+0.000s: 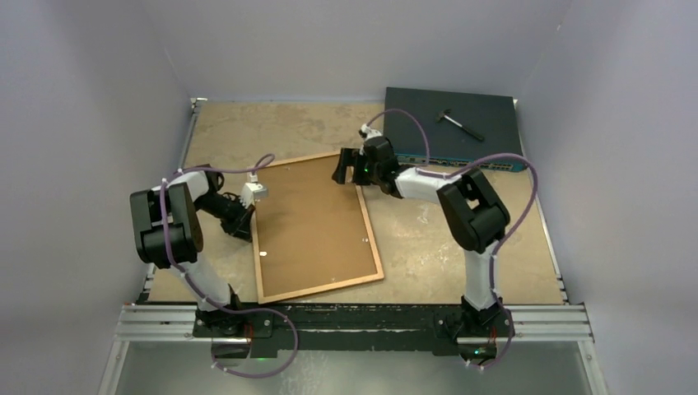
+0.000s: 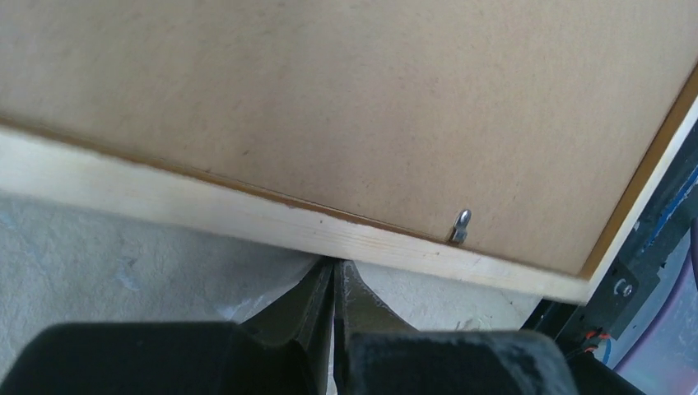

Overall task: Put the photo into the frame
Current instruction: Adjust the photo frame at the center of the board, then install the photo frame at the center of the board.

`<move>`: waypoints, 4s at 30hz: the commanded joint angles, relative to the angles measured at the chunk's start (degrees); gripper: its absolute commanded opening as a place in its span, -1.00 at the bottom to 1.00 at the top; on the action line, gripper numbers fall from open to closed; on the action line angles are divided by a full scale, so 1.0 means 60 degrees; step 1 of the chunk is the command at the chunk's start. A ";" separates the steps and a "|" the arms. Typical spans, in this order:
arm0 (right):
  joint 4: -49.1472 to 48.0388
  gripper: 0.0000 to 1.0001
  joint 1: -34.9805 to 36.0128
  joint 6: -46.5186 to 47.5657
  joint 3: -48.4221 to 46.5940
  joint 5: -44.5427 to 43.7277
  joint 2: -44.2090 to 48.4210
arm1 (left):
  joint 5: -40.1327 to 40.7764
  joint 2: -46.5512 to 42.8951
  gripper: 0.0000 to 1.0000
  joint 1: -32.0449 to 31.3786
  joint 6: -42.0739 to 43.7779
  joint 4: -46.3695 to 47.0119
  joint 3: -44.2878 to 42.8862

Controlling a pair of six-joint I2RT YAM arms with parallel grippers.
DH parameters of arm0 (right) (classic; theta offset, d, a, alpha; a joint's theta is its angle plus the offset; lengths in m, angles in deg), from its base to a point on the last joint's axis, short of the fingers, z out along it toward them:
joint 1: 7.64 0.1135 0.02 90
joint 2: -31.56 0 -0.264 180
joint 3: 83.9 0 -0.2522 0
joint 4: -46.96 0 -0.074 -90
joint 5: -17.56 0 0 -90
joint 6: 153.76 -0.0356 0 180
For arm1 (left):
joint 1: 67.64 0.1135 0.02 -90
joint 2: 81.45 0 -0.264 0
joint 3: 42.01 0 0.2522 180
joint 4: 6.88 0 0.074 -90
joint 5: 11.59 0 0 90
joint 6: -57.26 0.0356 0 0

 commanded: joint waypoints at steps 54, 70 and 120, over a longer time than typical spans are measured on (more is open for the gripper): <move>0.3377 0.98 0.0695 -0.1424 0.4884 0.2891 0.6073 | 0.0275 0.2971 -0.67 0.0207 -0.4539 0.3164 -0.4849; 0.5509 0.98 -0.0046 -0.0026 0.2964 0.0821 0.5894 | -0.0657 0.1387 -0.83 0.0180 -0.3043 0.1948 -0.1759; -0.0971 0.79 0.3140 -0.2506 -0.3547 0.2083 -0.2641 | -0.1896 0.1071 -0.83 0.0004 -0.3844 0.2171 -0.0804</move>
